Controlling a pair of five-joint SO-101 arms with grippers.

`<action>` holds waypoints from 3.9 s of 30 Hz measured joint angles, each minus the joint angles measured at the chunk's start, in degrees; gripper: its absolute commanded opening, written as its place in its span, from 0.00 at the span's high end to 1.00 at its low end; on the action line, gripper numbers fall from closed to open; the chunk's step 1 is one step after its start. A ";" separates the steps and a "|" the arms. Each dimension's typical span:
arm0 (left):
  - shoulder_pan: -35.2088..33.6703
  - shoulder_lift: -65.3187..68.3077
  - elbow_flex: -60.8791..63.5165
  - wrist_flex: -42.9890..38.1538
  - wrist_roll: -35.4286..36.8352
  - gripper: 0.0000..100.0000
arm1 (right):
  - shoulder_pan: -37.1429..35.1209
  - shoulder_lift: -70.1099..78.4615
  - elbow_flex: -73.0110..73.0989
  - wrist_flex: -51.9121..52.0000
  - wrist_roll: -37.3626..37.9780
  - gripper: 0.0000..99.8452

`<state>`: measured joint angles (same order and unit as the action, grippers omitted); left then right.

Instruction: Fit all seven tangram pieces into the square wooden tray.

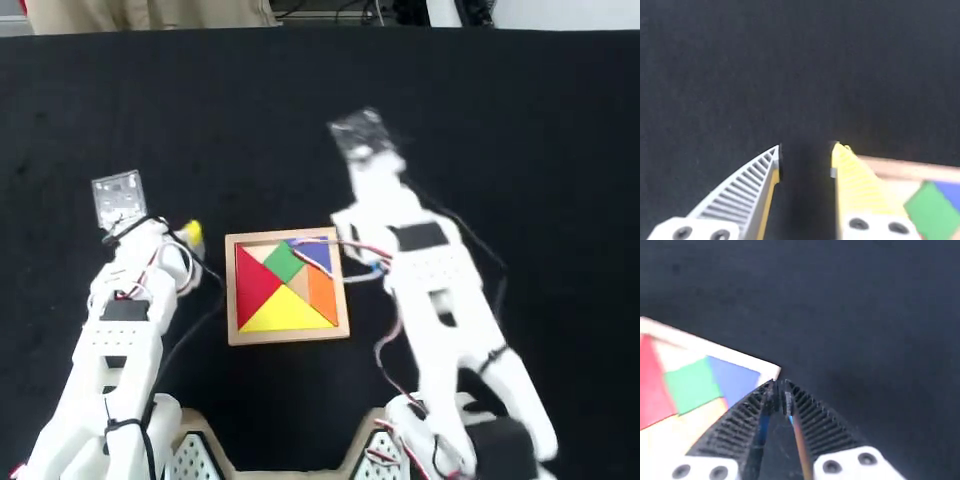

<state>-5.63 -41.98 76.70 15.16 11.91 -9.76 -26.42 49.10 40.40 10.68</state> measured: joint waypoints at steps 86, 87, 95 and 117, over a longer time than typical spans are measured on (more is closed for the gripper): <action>43.08 104.18 -142.95 77.19 -61.10 0.74 | 39.82 15.82 1.58 -20.57 -22.24 0.98; 43.08 105.05 -143.12 76.84 -61.10 0.74 | 39.65 15.82 1.58 -20.57 -22.24 0.98; 42.90 109.36 -144.97 74.11 -61.36 0.75 | 39.74 15.82 1.58 -20.57 -22.24 0.98; 43.96 110.51 -148.57 74.11 -61.27 0.97 | 39.21 15.82 1.58 -20.57 -20.84 0.99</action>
<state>38.33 68.53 -71.87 89.27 -49.36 29.45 -10.59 50.68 19.82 -10.15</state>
